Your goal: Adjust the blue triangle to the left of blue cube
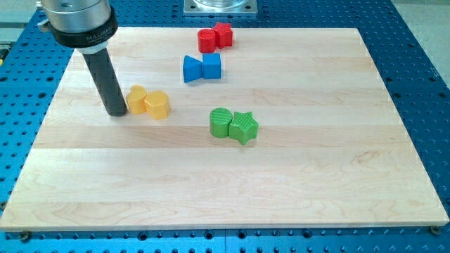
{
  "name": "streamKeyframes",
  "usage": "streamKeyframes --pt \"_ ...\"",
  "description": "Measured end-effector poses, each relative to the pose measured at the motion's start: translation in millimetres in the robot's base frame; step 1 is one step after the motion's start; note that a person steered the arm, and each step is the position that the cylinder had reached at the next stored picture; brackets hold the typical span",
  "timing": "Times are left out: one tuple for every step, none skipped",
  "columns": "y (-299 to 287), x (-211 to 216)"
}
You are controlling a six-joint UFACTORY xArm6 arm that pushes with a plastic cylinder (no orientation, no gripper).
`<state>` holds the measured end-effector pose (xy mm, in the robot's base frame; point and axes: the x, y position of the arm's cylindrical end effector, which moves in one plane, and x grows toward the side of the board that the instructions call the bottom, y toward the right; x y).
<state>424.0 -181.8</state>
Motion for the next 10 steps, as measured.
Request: streamKeyframes --pt "0.0 0.0" --pt "0.0 4.9" --pt "-26.2 -35.9" --pt "-38.8 -85.2" --pt "-32.7 -89.2" --pt "37.0 -78.0" --pt "98.9 -65.9" --pt "179.7 -42.3" --pt "261.5 -2.5" --pt "296.1 42.3"
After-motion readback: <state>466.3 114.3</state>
